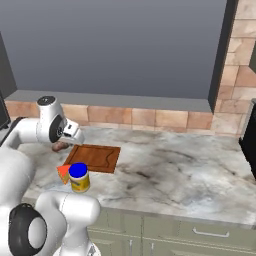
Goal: Retrieve the reheated potato from the microwave, then place the potato, cheese, and condiment on the cutting board.
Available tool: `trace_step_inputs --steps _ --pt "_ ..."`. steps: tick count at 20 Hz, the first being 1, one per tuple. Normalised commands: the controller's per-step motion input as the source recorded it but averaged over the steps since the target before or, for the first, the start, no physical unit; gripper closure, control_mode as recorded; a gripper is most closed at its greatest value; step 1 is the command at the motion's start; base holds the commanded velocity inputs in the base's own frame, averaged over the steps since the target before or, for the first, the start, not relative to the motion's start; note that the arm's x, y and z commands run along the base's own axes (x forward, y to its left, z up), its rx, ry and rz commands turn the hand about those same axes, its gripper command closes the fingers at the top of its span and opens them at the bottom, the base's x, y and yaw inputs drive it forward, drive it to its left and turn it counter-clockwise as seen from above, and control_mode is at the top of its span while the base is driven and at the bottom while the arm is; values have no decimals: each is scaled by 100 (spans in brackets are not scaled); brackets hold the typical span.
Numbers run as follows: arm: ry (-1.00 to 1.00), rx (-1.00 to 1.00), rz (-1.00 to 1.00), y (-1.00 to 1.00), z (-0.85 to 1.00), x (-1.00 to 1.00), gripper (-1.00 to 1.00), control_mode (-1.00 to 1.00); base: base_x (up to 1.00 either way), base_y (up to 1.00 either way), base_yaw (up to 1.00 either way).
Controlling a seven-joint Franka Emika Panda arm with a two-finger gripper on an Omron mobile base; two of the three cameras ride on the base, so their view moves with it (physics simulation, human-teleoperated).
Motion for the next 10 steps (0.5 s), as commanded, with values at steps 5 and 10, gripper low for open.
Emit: trace_step_inputs --steps 5,10 --pt "3 0 0 11 -33 39 100 -100 0 0 0" --pt "0 0 0 11 -33 35 100 -100 0 0 0"
